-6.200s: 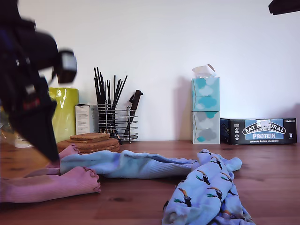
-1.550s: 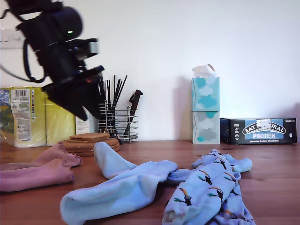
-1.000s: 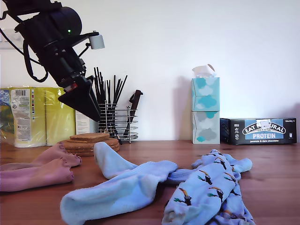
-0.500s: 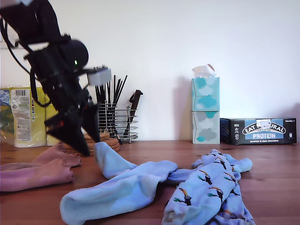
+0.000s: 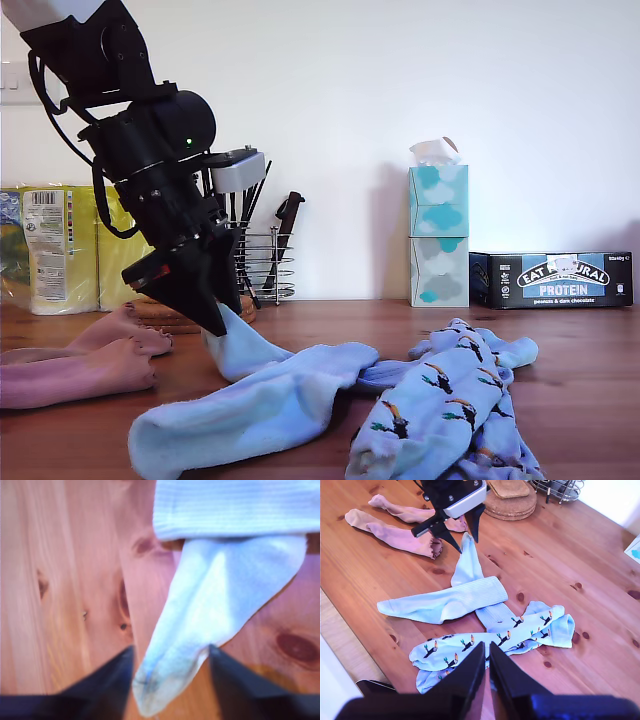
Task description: Pair up the socks based on colour and pattern, by placing each sock on top of its pair
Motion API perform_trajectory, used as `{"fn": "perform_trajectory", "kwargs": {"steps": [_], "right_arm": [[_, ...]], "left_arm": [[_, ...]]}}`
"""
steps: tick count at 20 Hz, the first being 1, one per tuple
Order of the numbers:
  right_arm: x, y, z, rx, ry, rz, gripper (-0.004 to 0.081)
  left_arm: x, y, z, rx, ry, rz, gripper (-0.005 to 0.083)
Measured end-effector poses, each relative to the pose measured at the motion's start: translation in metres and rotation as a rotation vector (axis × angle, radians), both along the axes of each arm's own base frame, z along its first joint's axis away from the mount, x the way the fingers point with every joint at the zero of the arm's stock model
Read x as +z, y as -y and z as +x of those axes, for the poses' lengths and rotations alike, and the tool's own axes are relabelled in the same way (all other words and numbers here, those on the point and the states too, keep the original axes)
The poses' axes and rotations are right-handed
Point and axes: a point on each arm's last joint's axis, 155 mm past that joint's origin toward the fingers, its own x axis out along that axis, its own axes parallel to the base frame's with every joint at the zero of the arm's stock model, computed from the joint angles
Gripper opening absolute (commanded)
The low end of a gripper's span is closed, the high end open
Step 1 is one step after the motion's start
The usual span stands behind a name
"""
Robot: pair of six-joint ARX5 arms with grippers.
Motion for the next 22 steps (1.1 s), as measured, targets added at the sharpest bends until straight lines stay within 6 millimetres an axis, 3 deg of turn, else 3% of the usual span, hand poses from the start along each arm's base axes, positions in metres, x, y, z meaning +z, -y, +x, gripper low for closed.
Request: {"fn": "perform_trajectory", "kwargs": {"steps": [7,10,12,14,18,19,22], "right_arm": [[0.0,0.0,0.0,0.0,0.0,-0.001,-0.0013],[0.0,0.0,0.0,0.0,0.0,0.0,-0.0013],[0.0,0.0,0.0,0.0,0.0,0.0,-0.0013],[0.0,0.0,0.0,0.0,0.0,0.0,-0.0013],[0.0,0.0,0.0,0.0,0.0,0.0,-0.0013],[0.0,0.0,0.0,0.001,0.0,0.0,-0.0013],[0.0,0.0,0.0,0.001,0.0,0.0,-0.0013]], "left_arm": [[-0.006,-0.048,0.023,0.147,0.085,0.213,-0.0024],[-0.005,-0.056,0.027,0.213,0.09,0.232,-0.0024],[0.007,-0.06,0.029,0.243,0.117,0.233,-0.0024],[0.039,-0.055,0.032,0.272,0.179,0.185,-0.0024],[0.149,-0.041,0.045,0.293,0.421,0.031,-0.0024],[0.169,-0.04,0.046,0.3,0.468,0.006,-0.0024],[0.197,-0.047,0.058,0.352,0.575,-0.006,-0.0024]]}}
